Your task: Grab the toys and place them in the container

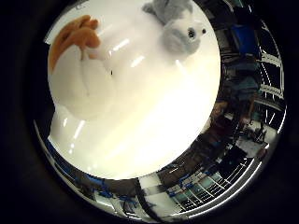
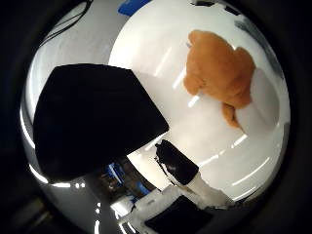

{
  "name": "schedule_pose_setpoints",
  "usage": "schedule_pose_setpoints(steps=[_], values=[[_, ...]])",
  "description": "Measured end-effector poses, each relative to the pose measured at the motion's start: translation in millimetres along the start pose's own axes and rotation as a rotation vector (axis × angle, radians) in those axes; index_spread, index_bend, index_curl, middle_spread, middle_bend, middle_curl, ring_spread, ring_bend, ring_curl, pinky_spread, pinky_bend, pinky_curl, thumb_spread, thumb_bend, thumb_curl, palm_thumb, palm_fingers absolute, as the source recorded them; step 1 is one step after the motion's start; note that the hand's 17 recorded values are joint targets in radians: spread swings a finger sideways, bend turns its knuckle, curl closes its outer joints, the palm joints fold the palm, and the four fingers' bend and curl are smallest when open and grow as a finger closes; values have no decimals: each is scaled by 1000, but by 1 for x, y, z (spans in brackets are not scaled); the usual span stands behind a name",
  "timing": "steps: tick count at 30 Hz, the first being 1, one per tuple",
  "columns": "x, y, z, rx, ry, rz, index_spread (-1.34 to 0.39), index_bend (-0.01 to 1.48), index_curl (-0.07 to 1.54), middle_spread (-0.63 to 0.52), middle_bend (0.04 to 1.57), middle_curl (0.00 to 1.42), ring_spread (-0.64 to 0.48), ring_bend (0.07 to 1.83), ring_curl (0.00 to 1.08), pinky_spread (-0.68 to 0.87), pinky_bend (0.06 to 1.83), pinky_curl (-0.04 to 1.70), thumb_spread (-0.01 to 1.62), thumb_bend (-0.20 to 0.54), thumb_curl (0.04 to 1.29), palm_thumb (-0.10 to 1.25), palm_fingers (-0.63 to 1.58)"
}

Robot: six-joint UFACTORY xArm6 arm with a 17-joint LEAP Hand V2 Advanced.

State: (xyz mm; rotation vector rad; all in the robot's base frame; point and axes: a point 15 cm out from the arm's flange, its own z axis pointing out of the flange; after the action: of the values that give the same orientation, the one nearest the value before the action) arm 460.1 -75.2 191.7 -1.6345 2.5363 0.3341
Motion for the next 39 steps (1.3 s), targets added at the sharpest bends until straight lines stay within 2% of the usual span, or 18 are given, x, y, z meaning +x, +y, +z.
schedule_pose_setpoints(steps=[13,18,21,22,25,28,31,33,35,39], values=[[12,-1,23,-48,18,7,-51,140,258,289,232,326,348,377,251,512,564,302,1210,-16,318,547,74],[16,1,28,-69,20,9,-54,127,237,266,277,337,314,452,267,499,568,296,1194,-14,329,574,119],[22,-1,29,-73,30,12,-63,119,221,213,320,350,261,545,287,461,570,292,1186,-10,339,610,171],[25,-1,29,-72,37,10,-65,115,211,167,352,361,230,595,298,423,574,290,1181,-8,346,638,208],[30,-1,27,-76,52,8,-68,115,193,29,478,406,39,758,349,196,595,292,1169,-4,365,719,288],[35,5,26,-102,53,17,-99,125,183,-89,597,463,-152,952,419,-125,743,333,1152,-4,382,809,429],[42,8,18,-105,61,21,-182,191,209,-202,712,542,-283,1109,492,-375,898,400,1136,-5,402,881,589],[42,5,9,-96,66,16,-259,262,256,-267,787,605,-335,1148,527,-453,1006,458,1109,-13,419,902,738],[42,3,-2,-93,73,10,-317,358,308,-299,837,657,-347,1172,553,-465,1081,510,1085,-12,432,919,847],[46,8,-11,-108,88,5,-406,680,509,-344,967,798,-349,1241,641,-424,1180,644,1079,-7,452,970,964]])
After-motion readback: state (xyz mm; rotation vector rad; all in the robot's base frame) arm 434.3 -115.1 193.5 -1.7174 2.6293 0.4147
